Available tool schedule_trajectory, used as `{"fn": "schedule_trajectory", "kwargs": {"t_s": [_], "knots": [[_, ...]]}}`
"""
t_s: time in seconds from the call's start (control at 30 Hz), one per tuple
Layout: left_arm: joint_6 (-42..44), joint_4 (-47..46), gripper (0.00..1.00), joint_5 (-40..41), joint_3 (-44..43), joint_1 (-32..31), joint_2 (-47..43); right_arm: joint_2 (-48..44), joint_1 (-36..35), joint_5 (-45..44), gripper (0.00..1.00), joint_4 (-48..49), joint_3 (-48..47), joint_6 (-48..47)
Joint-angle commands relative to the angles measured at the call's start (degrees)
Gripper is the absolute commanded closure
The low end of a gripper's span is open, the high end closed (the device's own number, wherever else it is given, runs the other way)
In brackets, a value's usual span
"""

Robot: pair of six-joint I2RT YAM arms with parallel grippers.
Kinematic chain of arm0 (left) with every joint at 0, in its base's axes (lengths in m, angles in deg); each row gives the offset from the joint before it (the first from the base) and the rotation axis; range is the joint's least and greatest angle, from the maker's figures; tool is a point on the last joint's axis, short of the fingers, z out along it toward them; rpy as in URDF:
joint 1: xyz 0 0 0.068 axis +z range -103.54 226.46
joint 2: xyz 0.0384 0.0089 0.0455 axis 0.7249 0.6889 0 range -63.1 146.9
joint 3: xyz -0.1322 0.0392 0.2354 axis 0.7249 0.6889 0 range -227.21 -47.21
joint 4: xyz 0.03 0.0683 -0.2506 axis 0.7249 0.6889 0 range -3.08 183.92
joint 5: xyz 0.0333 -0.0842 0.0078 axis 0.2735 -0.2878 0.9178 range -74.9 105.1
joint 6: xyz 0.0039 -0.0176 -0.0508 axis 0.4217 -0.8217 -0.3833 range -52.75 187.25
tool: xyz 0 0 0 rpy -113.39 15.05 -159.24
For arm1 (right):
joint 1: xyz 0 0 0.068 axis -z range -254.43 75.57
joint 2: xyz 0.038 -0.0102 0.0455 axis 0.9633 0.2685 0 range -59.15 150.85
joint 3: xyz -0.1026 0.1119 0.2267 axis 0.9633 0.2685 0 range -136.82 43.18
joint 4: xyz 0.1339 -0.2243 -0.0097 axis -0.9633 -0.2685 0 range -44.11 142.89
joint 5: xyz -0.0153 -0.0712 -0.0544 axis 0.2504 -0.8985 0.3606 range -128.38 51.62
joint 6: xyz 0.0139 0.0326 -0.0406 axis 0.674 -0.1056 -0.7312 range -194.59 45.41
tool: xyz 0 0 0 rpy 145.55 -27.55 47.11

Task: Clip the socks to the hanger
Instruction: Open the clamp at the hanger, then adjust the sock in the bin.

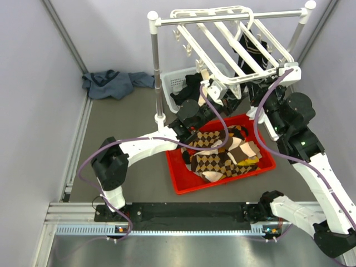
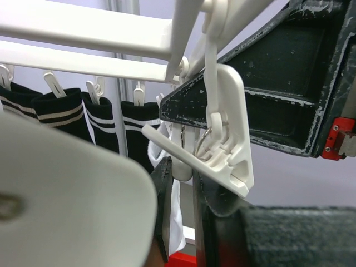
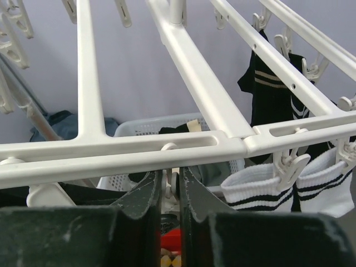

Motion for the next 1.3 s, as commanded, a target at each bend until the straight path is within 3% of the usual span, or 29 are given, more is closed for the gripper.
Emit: {"fn": "schedule_trajectory", "kwargs": {"t_s": [0.0, 0.1, 0.13, 0.17, 0.37, 0.53, 0.67, 0.9, 1.1, 1.2, 1.23, 1.27], "knots": [[0.36, 5.85, 0.74, -0.86, 0.57, -0.52, -2.26, -2.05, 0.1, -0.22, 0.98, 2.66, 1.11, 0.77], [0.54, 6.46, 0.67, -0.33, 2.5, -0.52, -3.84, -2.58, 0.1, -0.57, 1.0, 3.02, 2.08, 1.13], [0.62, 6.99, 0.56, -0.24, 3.55, -0.52, -4.28, -2.67, 0.01, -0.66, 1.0, 3.1, 2.08, 1.04], [0.8, 7.78, 0.51, 0.02, 4.08, -0.52, -5.5, -2.76, 0.1, -0.66, 1.0, 3.1, 2.08, 0.95], [1.77, 16.82, 0.34, 1.86, 11.72, -0.61, -13.05, -3.64, 0.01, -1.18, 1.0, 3.54, 2.87, -0.36], [1.95, 28.33, 0.29, 7.82, 18.93, -2.54, -18.25, -3.73, 0.1, -1.19, 1.0, 3.45, 3.49, -1.07], [0.19, 38.61, 0.28, 13.11, 20.61, -4.65, -17.29, -3.73, 0.1, -1.62, 1.0, 3.46, 4.1, -1.6], [0.01, 51.71, 0.24, 19.52, 10.08, -5.97, -6.93, -3.73, 0.1, -1.89, 1.0, 3.1, 4.72, -2.39], [-1.66, 62.0, 0.26, 20.32, 1.64, -5.97, 2.74, -3.99, 0.1, -2.24, 1.0, 2.93, 5.33, -2.92], [-3.24, 68.94, 0.4, 23.12, -1.0, -5.97, 5.47, -3.99, 0.01, -2.24, 1.0, 2.93, 5.51, -3.0], [-3.94, 71.74, 0.57, 23.66, -1.36, -5.97, 5.65, -3.99, 0.1, -2.07, 1.0, 2.84, 5.6, -3.0], [-4.29, 72.81, 0.65, 23.92, -1.27, -5.97, 5.3, -4.08, 0.1, -2.06, 1.0, 2.93, 5.77, -2.92]]}}
